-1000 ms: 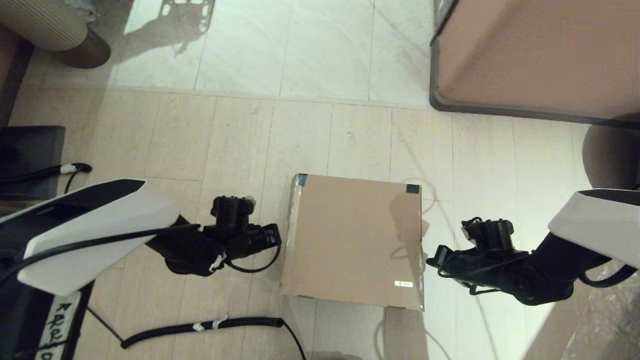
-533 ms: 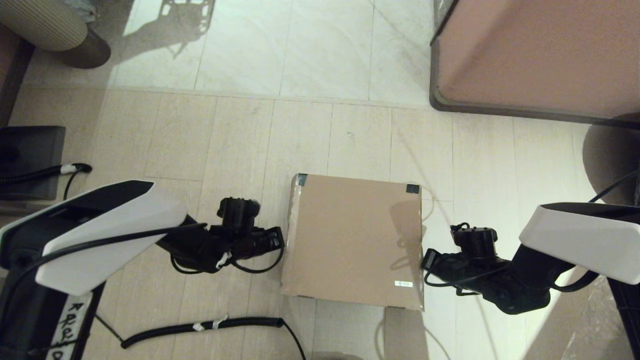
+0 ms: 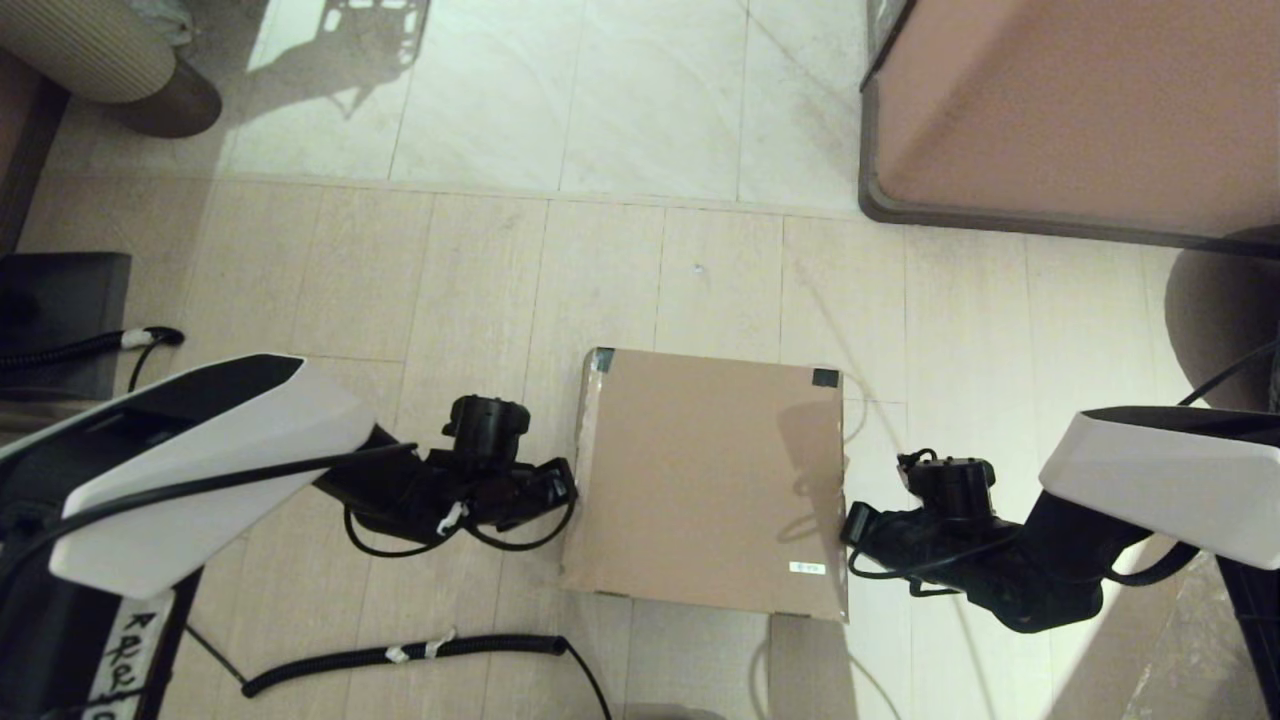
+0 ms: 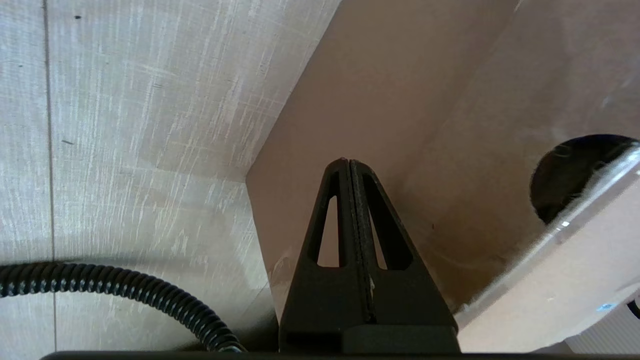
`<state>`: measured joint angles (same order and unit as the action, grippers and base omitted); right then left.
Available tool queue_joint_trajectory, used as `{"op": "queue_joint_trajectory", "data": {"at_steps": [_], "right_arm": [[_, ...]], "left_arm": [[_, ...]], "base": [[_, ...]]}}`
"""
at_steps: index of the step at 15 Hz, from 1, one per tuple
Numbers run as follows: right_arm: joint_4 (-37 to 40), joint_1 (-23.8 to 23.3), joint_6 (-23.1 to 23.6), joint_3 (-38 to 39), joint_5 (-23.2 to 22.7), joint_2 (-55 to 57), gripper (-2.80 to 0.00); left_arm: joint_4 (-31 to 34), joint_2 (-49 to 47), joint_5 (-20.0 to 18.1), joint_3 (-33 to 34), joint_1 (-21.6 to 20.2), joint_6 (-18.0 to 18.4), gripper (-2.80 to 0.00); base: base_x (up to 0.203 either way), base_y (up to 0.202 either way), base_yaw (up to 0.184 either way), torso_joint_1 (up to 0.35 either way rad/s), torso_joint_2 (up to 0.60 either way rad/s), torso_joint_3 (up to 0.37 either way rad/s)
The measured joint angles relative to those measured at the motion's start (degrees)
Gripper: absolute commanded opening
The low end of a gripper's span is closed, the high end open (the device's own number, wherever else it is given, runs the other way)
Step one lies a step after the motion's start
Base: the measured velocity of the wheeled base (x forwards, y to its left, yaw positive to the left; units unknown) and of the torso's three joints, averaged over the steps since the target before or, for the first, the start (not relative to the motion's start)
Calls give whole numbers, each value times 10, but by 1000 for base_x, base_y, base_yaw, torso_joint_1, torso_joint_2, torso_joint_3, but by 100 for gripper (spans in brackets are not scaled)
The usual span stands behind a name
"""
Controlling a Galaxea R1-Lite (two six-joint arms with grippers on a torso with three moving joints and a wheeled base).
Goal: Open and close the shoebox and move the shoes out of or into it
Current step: Open the shoe box
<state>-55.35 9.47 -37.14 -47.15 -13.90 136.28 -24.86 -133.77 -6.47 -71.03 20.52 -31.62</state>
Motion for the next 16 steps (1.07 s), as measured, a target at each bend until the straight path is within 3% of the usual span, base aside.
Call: {"op": "queue_joint_trajectory", "data": {"at_steps": [2, 6, 13, 16], "right_arm": [[1, 0, -9, 2, -15, -6, -280], [9, 0, -27, -1, -28, -18, -280], [57, -1, -30, 3, -36, -58, -280], [105, -1, -78, -5, -38, -90, -280]], "left_arm": [[11, 7, 0, 1, 3, -2, -280], [32, 21, 1, 2, 18, -45, -280], [42, 44, 0, 7, 28, -46, -280], [43, 56, 2, 8, 38, -49, -280]], "base": [[0, 0, 0, 0, 0, 0], [0, 0, 0, 0, 0, 0], [0, 0, 0, 0, 0, 0], [0, 0, 0, 0, 0, 0]]}}
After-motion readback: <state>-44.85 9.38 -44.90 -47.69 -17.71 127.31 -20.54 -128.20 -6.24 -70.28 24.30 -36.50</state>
